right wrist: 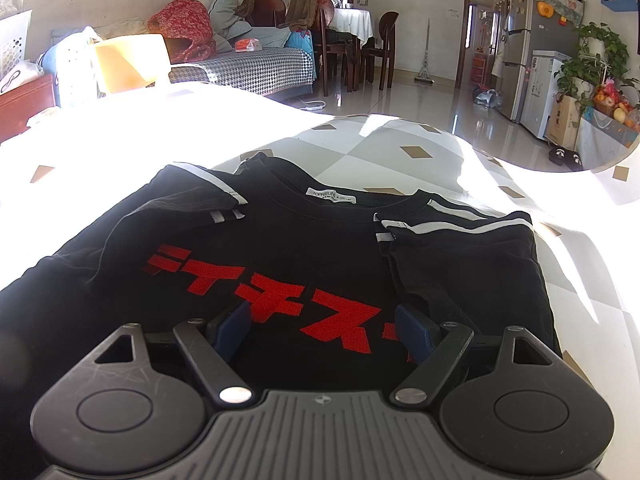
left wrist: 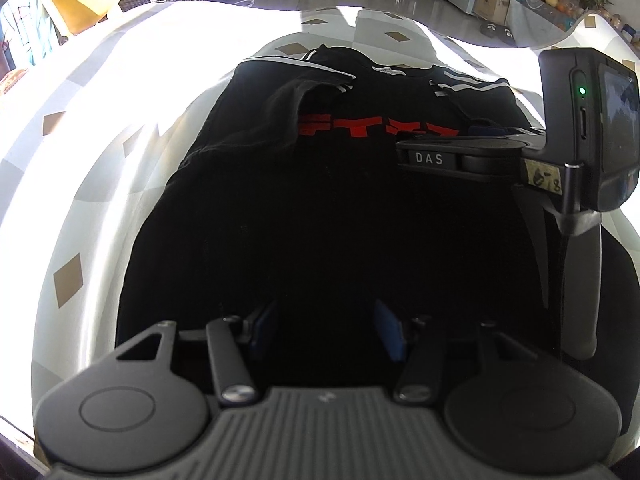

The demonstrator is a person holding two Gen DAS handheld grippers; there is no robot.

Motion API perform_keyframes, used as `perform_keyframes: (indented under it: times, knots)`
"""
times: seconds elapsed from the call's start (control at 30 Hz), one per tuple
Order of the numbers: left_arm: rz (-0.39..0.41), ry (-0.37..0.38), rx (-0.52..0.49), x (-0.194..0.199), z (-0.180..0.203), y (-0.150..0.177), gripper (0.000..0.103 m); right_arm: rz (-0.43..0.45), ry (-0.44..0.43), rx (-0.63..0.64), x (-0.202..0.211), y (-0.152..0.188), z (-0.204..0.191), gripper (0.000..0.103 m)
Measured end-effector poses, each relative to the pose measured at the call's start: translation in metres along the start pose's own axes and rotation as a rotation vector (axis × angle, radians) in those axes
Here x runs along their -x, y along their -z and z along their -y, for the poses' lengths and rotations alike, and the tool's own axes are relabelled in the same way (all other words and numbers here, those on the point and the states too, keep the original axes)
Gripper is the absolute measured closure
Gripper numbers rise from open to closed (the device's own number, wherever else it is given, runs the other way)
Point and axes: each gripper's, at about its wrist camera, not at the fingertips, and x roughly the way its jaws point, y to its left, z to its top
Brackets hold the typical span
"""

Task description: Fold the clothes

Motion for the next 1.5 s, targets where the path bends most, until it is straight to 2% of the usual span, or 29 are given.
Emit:
perform_keyframes:
  times: [0.27, 0.47, 0.87, 1.07, 1.5]
  knots:
    - [-0.008, -0.002, -0.056, 0.007, 0.010, 0.013, 0.052, 0.000, 0.000, 0.000, 0.000, 0.000, 0.000, 0.025]
    - [0.032, -0.016, -0.079, 0.015, 0.014, 0.010, 0.052, 0.000, 0.000, 0.000, 0.000, 0.000, 0.000, 0.025]
    - [0.058, -0.022, -0.061, 0.022, 0.007, 0.003, 0.052, 0.000, 0.000, 0.000, 0.000, 0.000, 0.000, 0.025]
    - [0.077, -0.037, -0.002, 0.026, -0.007, -0.006, 0.048, 0.000, 0.000, 0.000, 0.000, 0.000, 0.000, 0.025]
    - [0.077, -0.018, 0.026, 0.029, -0.011, 0.003, 0.048, 0.000, 0.000, 0.000, 0.000, 0.000, 0.000, 0.025]
